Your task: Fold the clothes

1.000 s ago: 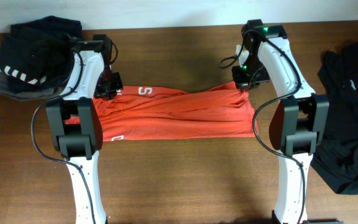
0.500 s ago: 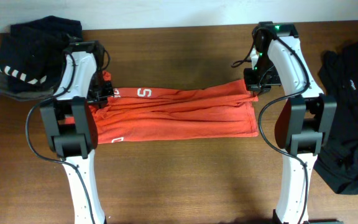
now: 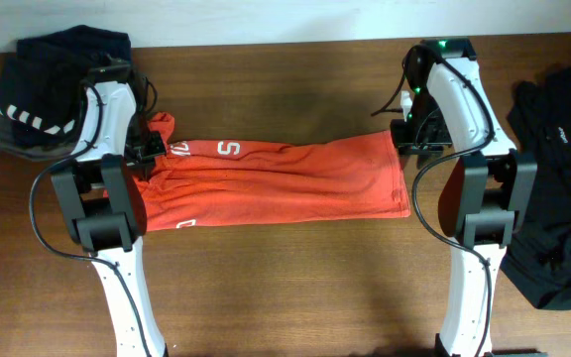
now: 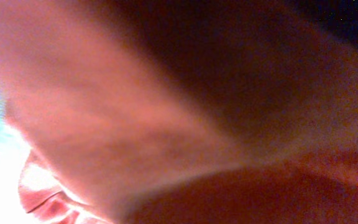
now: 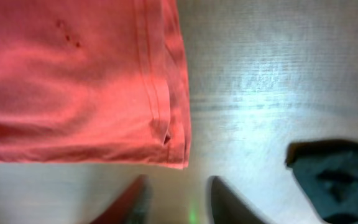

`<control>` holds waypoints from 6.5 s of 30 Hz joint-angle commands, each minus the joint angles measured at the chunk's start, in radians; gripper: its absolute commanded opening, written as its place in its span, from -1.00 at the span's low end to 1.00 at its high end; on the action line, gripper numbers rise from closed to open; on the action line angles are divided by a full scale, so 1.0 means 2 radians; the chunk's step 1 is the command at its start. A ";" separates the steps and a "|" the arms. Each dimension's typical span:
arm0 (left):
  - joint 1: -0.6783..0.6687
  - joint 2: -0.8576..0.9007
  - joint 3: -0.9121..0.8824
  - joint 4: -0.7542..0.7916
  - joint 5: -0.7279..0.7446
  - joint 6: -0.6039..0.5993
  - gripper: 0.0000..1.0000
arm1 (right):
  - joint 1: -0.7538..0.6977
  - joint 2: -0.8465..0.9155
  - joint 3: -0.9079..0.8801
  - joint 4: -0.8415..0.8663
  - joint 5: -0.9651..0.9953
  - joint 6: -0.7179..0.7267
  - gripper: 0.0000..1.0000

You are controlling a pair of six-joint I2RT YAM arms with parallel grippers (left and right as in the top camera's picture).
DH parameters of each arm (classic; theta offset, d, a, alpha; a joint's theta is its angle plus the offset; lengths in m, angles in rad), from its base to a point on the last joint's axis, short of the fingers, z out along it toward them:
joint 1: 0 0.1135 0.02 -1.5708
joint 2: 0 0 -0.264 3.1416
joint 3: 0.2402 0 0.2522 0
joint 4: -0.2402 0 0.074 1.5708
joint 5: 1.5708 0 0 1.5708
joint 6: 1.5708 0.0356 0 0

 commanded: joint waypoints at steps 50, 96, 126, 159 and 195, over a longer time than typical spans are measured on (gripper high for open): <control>-0.082 -0.001 -0.048 0.042 0.079 0.038 0.65 | 0.062 -0.001 -0.132 0.223 -0.090 0.007 -0.06; -0.102 -0.002 0.070 0.085 0.136 0.104 0.98 | -0.112 0.000 -0.173 0.289 0.034 0.048 -0.14; -0.109 -0.002 0.069 0.091 -0.042 0.085 -0.99 | -0.111 0.000 -0.173 0.295 0.013 0.048 -0.15; -0.126 -0.003 0.132 -0.007 -0.066 0.017 0.57 | -0.111 0.000 -0.173 0.297 0.013 0.048 -0.14; -0.074 0.047 0.131 -0.007 0.052 0.019 -0.62 | -0.111 0.000 -0.173 0.297 0.011 0.048 -0.15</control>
